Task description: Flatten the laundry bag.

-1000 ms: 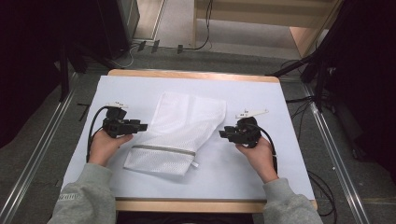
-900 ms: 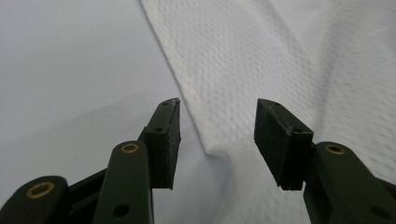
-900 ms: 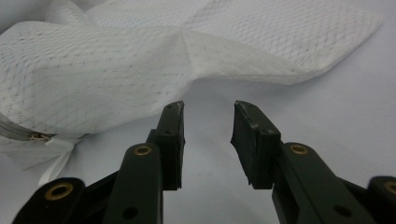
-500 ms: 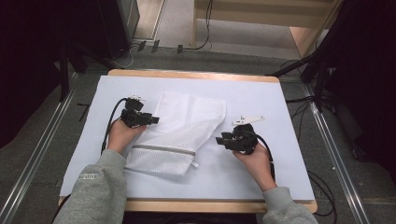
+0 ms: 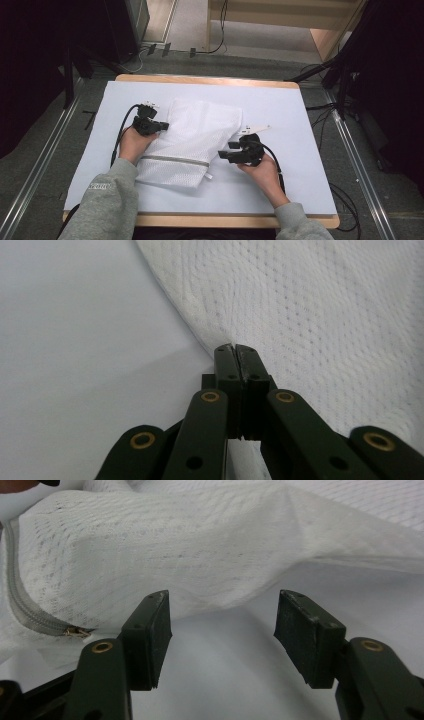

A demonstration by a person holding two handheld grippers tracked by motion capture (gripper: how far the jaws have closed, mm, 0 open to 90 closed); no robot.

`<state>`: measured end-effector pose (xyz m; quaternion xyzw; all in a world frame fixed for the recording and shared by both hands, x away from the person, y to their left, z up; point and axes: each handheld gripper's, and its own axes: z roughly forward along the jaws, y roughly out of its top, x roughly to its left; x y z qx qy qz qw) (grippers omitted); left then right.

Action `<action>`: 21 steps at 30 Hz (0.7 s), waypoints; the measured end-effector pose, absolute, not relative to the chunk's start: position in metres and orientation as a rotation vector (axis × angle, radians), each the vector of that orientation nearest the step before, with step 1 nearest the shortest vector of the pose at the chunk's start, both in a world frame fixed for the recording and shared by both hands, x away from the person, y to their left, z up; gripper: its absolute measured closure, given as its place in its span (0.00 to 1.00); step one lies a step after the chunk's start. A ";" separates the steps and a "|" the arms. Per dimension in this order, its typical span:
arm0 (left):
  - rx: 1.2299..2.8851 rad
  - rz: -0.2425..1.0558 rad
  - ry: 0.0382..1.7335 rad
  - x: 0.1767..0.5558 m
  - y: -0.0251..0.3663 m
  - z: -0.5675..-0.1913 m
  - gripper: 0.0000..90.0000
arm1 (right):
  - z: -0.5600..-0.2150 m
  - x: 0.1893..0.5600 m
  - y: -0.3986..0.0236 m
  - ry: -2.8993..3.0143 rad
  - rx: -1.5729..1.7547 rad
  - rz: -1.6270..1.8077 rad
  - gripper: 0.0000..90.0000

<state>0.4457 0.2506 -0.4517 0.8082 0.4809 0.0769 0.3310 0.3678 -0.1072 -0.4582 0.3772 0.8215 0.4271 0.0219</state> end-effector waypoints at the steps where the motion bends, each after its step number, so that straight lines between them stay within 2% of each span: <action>1: 2.108 0.208 1.260 0.445 0.252 -0.451 1.00 | -0.459 0.368 -0.105 2.552 1.168 1.317 0.45; 4: 2.091 0.212 1.264 0.444 0.254 -0.449 1.00 | -0.462 0.373 -0.096 2.563 1.162 1.324 0.50; 5: 2.090 0.215 1.263 0.443 0.255 -0.449 1.00 | -0.463 0.375 -0.093 2.569 1.169 1.323 0.56; 9: 2.087 0.237 1.281 0.442 0.264 -0.446 1.00 | -0.462 0.380 -0.081 2.601 1.179 1.344 0.97; 10: 2.067 0.236 1.295 0.441 0.268 -0.446 1.00 | -0.460 0.381 -0.079 2.608 1.178 1.354 0.99; 21: 1.975 0.246 1.372 0.442 0.302 -0.442 1.00 | -0.436 0.375 -0.090 2.672 1.129 1.332 1.00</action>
